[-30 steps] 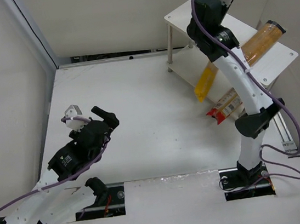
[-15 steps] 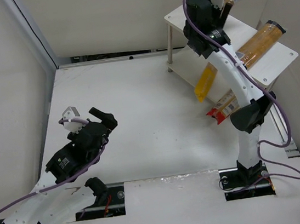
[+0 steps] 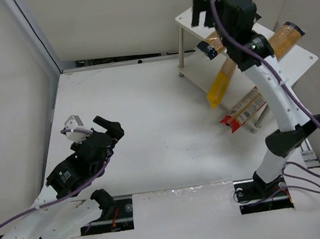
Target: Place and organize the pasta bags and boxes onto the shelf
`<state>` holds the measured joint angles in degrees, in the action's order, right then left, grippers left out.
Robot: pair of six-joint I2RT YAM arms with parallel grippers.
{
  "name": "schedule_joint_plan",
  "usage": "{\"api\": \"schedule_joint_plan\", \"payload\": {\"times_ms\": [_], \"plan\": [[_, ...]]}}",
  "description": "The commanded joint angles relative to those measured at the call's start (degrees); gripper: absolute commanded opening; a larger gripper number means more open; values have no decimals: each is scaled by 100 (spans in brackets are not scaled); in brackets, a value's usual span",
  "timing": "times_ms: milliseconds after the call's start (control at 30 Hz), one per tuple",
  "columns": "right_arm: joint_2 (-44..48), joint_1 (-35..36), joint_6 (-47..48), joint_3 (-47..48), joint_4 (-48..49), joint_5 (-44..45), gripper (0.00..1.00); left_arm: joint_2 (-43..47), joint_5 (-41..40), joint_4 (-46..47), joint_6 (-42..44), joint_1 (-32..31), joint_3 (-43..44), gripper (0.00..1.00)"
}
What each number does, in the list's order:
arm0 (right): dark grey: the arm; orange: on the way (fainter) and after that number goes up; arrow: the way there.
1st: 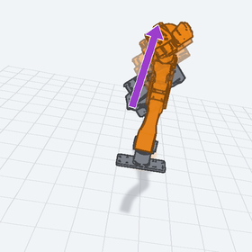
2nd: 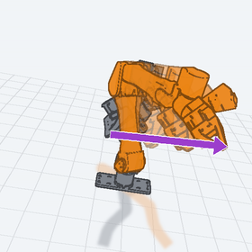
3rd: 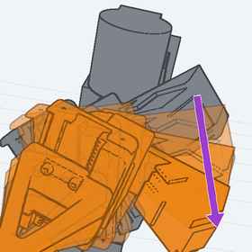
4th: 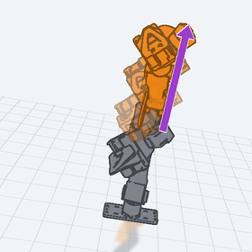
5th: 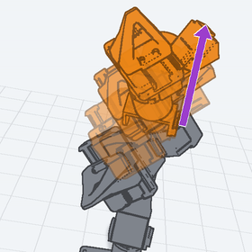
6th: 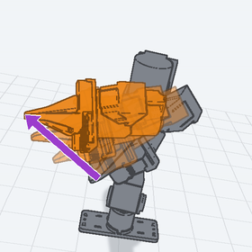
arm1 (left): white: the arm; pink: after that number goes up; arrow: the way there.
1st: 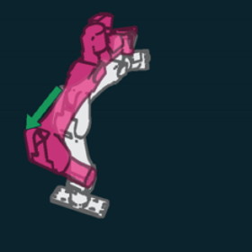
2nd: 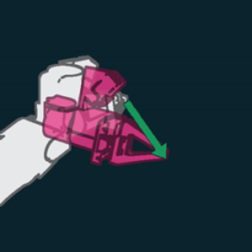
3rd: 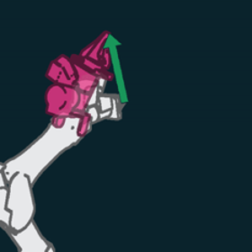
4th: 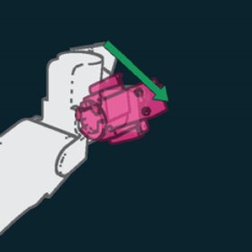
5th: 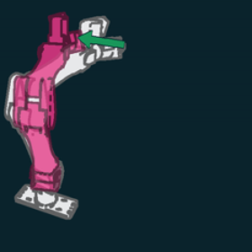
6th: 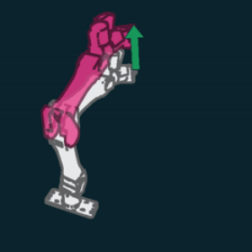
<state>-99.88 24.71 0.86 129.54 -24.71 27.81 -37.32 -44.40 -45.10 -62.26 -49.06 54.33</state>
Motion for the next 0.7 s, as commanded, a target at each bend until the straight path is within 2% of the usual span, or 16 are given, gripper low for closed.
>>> {"api": "schedule_joint_plan", "payload": {"times_ms": [0,100,133,167,233,300,333,433,500,667], "plan": [[685,665,870,-1536,105,-3428,100,32,-183,-60,-181,-16,122,100],[1433,1044,566,-3411,1096,-4554,100,-21,-183,-60,-181,-16,122,100],[1993,1045,42,-4757,1883,-4722,100,-82,-183,9,-51,-16,122,100],[2268,1114,-224,-5389,2221,-4785,100,-82,-122,10,-49,-16,174,100],[2943,1386,-743,-6784,2584,-4226,100,-135,-121,123,3,-16,175,100],[3254,1737,-903,-7387,2585,-3131,100,-205,-69,255,108,-16,35,100],[3386,2078,-956,-7642,2585,-2863,100,-205,-69,456,196,-16,34,100],[3799,2406,-1289,-8460,2585,-2064,100,-530,133,511,452,-16,113,100],[4054,2407,-1622,-8883,2585,-2008,100,-741,134,511,452,-16,166,100],[4432,2469,-1554,-9324,2585,-1737,100,-996,326,730,741,-16,166,100]]}}
